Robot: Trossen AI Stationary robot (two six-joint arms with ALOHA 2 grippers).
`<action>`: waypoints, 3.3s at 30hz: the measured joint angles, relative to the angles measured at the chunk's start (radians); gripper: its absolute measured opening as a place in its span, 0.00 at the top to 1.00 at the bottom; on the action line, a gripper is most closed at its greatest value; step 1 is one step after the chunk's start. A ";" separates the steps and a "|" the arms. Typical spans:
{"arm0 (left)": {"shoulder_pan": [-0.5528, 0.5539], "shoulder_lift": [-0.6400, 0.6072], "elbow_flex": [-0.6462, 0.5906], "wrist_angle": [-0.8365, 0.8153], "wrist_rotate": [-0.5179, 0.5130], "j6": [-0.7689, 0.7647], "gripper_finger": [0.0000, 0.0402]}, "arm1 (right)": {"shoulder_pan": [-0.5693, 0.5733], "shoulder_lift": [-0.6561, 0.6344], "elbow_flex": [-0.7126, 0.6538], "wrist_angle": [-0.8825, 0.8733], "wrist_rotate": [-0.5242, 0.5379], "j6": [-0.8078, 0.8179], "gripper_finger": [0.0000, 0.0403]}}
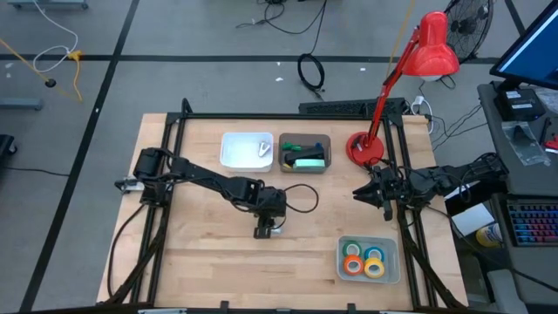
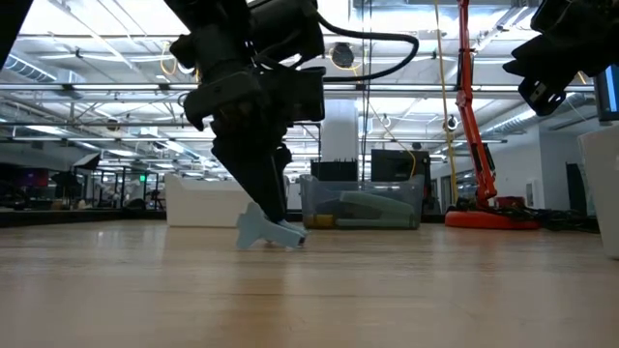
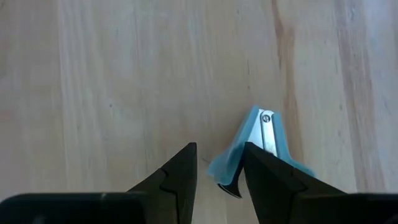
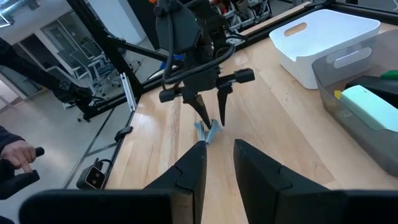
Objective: Pick and place Stapler, Stapler remover, tape
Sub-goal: Put the light blue staple remover into the white bin
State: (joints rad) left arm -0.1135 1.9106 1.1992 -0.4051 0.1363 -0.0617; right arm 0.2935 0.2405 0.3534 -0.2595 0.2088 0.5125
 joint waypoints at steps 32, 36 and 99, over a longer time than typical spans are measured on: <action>0.027 -0.001 0.000 -0.001 0.077 -0.130 0.99 | 0.000 0.000 0.000 0.000 0.000 0.015 0.82; 0.035 -0.006 -0.001 -0.007 0.076 -0.151 0.99 | 0.000 0.000 0.000 0.000 0.000 0.025 0.82; 0.450 -0.161 0.086 -0.481 -0.497 -0.607 1.00 | 0.000 0.010 0.000 -0.001 0.000 0.025 0.82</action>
State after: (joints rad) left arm 0.3361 1.7493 1.2853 -0.8862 -0.3606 -0.6685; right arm 0.2935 0.2508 0.3531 -0.2603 0.2089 0.5377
